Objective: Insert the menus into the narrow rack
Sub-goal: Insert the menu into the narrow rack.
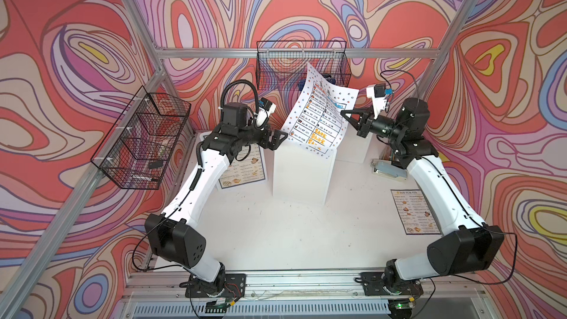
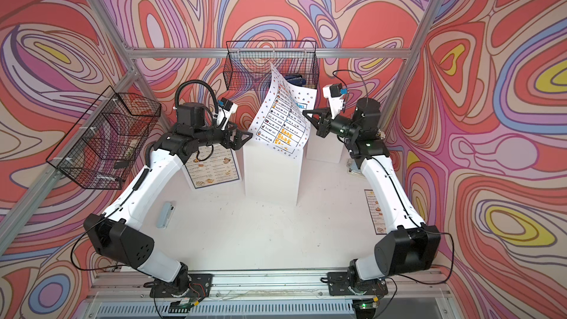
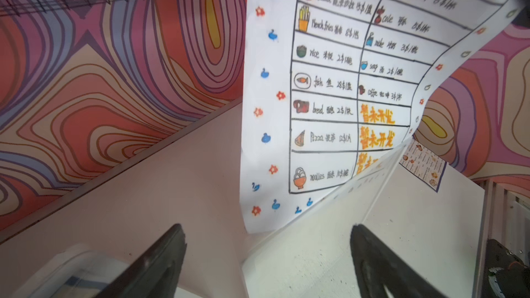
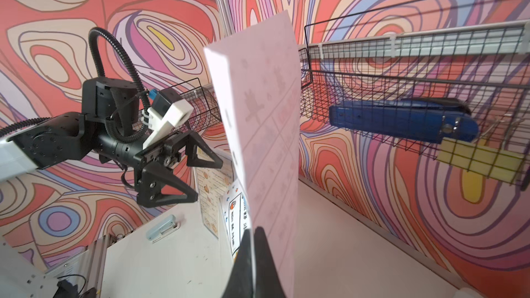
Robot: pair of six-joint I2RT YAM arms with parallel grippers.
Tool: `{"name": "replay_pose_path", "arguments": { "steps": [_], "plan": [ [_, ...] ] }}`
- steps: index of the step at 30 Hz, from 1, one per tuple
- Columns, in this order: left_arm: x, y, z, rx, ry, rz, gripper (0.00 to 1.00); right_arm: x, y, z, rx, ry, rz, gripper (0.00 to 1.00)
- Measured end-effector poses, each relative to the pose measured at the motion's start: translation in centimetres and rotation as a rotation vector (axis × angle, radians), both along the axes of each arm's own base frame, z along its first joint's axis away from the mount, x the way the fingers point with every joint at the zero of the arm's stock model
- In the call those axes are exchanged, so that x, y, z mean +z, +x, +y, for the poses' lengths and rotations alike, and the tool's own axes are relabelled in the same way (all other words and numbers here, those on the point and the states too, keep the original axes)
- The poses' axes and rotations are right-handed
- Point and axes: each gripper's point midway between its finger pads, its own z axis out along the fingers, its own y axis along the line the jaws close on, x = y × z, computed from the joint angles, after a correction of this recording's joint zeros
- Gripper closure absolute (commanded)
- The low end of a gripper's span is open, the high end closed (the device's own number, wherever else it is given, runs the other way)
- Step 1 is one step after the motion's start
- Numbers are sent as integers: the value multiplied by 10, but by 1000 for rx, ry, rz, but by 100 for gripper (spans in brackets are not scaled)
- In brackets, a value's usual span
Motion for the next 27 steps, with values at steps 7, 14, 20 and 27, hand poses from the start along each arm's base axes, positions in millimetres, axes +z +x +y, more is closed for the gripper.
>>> {"name": "replay_pose_path", "arguments": {
  "steps": [7, 14, 20, 27],
  "plan": [
    [8, -1, -4, -36, -50, -3, 25, -9, -4, 6, 63, -22, 30, 100],
    [-5, 9, -10, -76, -72, 36, 43, -10, -8, 7, 76, -26, 32, 100],
    [-22, 30, -14, -74, -66, 74, 51, -7, -11, 7, 86, -21, 23, 100],
    [-23, 33, -16, -100, -82, 86, 78, -7, -13, 8, 93, -17, 16, 100]
  ]
}}
